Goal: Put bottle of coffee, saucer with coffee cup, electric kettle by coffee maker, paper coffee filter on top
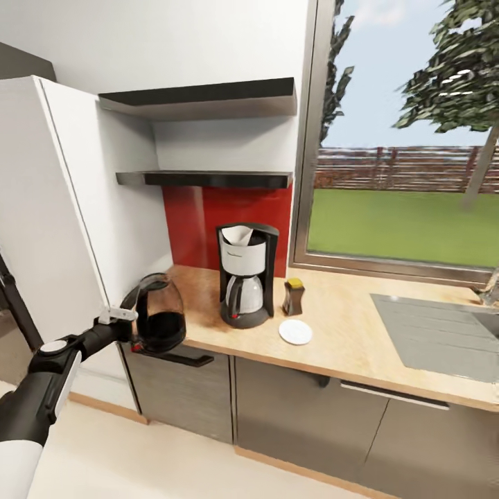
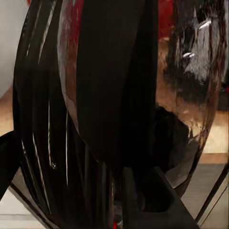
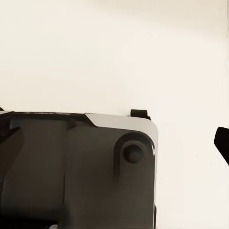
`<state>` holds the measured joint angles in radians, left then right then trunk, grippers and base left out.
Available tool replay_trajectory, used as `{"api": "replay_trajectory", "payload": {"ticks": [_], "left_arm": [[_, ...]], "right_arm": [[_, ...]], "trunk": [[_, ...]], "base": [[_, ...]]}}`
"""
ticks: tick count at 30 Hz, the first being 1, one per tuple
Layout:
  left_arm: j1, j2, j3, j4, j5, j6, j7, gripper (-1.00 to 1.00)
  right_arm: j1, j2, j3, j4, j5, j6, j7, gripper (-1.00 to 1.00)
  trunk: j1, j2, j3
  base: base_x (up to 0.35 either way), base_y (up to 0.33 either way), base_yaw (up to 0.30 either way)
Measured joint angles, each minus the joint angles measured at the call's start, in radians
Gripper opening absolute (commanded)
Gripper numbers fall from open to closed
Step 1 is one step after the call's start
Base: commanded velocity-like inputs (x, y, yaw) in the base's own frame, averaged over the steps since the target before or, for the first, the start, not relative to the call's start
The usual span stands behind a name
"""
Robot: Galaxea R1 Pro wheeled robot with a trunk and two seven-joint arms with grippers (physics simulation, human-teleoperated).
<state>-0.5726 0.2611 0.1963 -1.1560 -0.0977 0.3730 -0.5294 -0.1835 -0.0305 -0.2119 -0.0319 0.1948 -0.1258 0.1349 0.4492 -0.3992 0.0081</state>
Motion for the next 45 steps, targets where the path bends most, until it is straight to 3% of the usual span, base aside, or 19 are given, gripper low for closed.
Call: {"api": "replay_trajectory", "payload": {"ticks": [10, 19, 21, 28, 45], "left_arm": [[0.004, 0.000, -0.002, 0.031, -0.001, 0.000, 0.003, -1.00], [0.004, 0.002, -0.002, 0.030, -0.003, 0.000, 0.006, -1.00], [0.004, 0.002, -0.001, 0.031, -0.025, 0.000, 0.009, -1.00], [0.008, 0.000, 0.003, 0.032, -0.044, -0.002, 0.018, -1.00], [0.010, 0.002, 0.002, 0.030, -0.043, -0.013, 0.036, -1.00]], "right_arm": [[0.000, -0.001, 0.000, -0.001, 0.001, -0.002, 0.000, 1.00], [0.000, 0.000, 0.001, 0.001, 0.002, 0.000, 0.000, 1.00], [0.000, 0.000, 0.001, 0.001, 0.002, 0.000, 0.000, 1.00], [0.000, 0.000, 0.001, 0.002, 0.002, 0.000, 0.000, 1.00], [0.000, 0.000, 0.001, 0.002, 0.002, 0.000, 0.000, 1.00]], "trunk": [[0.000, 0.000, 0.000], [0.000, 0.000, 0.000], [0.000, 0.000, 0.000], [0.000, 0.000, 0.000], [0.000, 0.000, 0.000]], "base": [[0.329, 0.000, -0.046], [0.112, 0.000, -0.010], [0.273, 0.000, -0.210], [0.100, 0.000, -0.152], [0.180, 0.000, -0.001]]}}
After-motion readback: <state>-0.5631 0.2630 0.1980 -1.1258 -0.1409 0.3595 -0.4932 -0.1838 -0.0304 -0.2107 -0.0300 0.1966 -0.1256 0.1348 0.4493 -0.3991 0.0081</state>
